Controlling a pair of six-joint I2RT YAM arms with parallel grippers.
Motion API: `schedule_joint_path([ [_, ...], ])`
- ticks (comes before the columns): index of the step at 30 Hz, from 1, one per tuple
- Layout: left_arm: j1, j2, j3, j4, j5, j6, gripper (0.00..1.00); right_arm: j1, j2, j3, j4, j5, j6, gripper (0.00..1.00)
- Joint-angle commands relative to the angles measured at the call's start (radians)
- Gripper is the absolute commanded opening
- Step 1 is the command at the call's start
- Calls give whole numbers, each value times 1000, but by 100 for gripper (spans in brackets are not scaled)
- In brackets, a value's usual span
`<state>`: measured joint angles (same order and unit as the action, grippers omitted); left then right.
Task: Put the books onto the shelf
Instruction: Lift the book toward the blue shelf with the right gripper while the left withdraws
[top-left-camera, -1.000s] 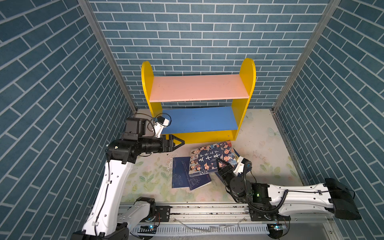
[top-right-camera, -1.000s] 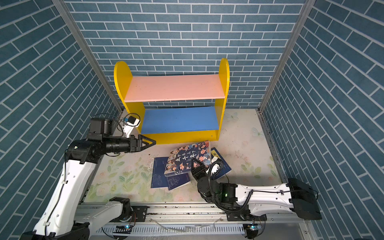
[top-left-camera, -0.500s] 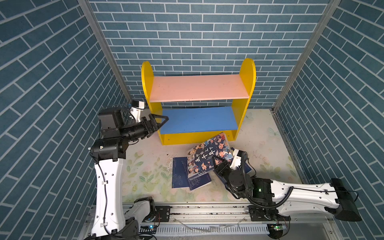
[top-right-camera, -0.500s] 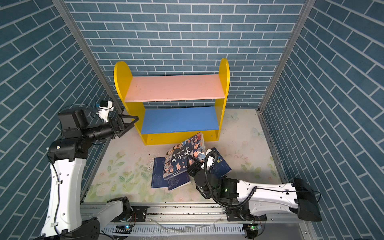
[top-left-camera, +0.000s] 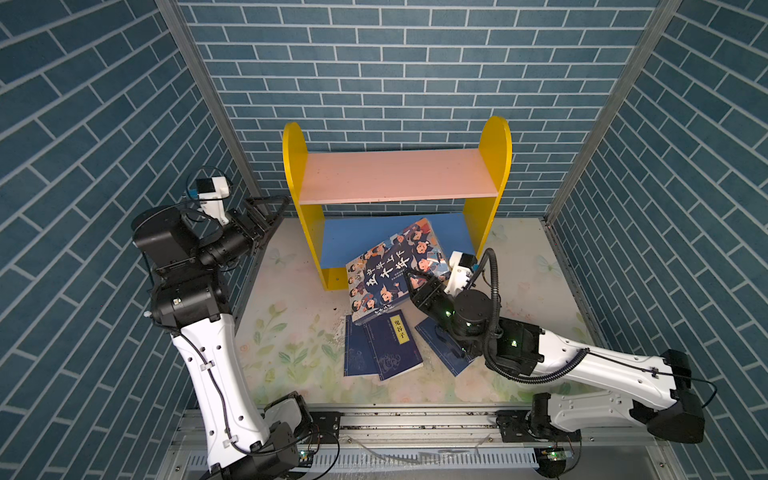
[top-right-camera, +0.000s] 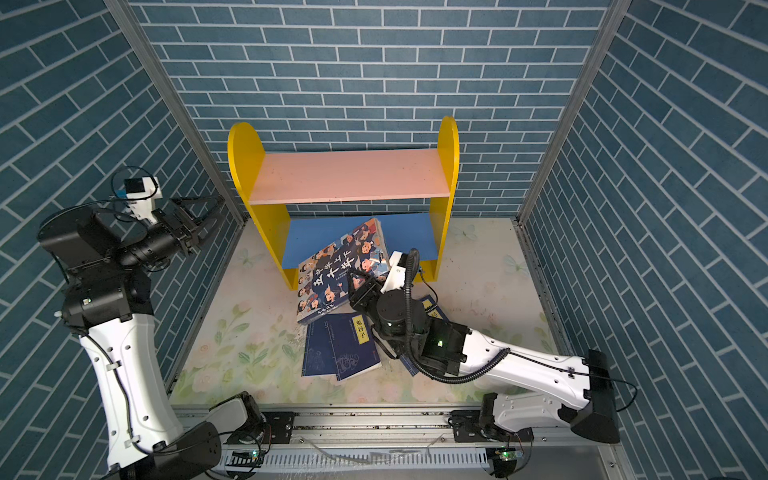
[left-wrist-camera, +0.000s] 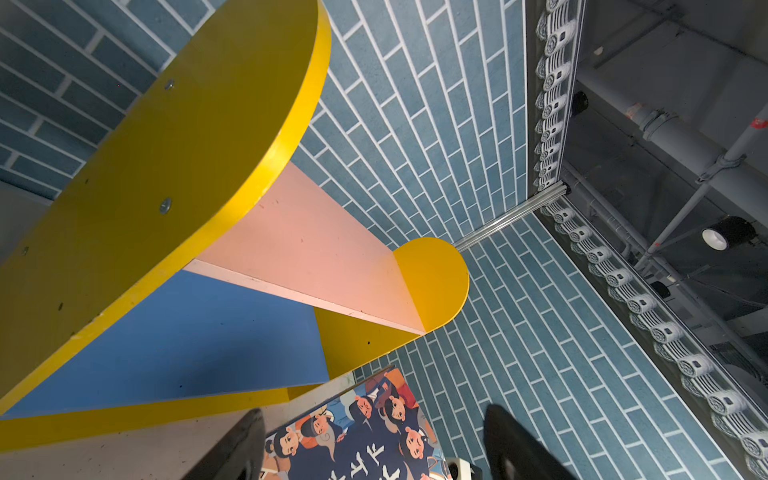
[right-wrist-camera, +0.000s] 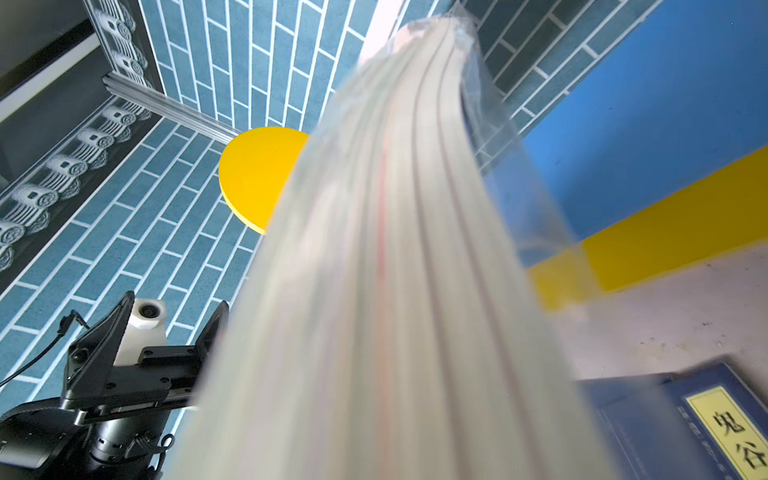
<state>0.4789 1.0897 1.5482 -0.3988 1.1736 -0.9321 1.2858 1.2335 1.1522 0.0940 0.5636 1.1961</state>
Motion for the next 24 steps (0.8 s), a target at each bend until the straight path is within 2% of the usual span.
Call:
schedule_joint_path([
  [1, 26, 0, 21, 86, 77, -33, 84, -16, 9, 157, 164, -95, -89, 11],
  [10, 36, -32, -16, 159, 136, -40, 83, -74, 135, 443, 98, -232, -145, 11],
  [16, 37, -38, -32, 203, 139, -91, 83, -143, 191, 552, 115, -281, -150, 11],
  [24, 36, -50, -42, 219, 148, -98, 83, -267, 293, 658, 182, -349, -68, 11],
])
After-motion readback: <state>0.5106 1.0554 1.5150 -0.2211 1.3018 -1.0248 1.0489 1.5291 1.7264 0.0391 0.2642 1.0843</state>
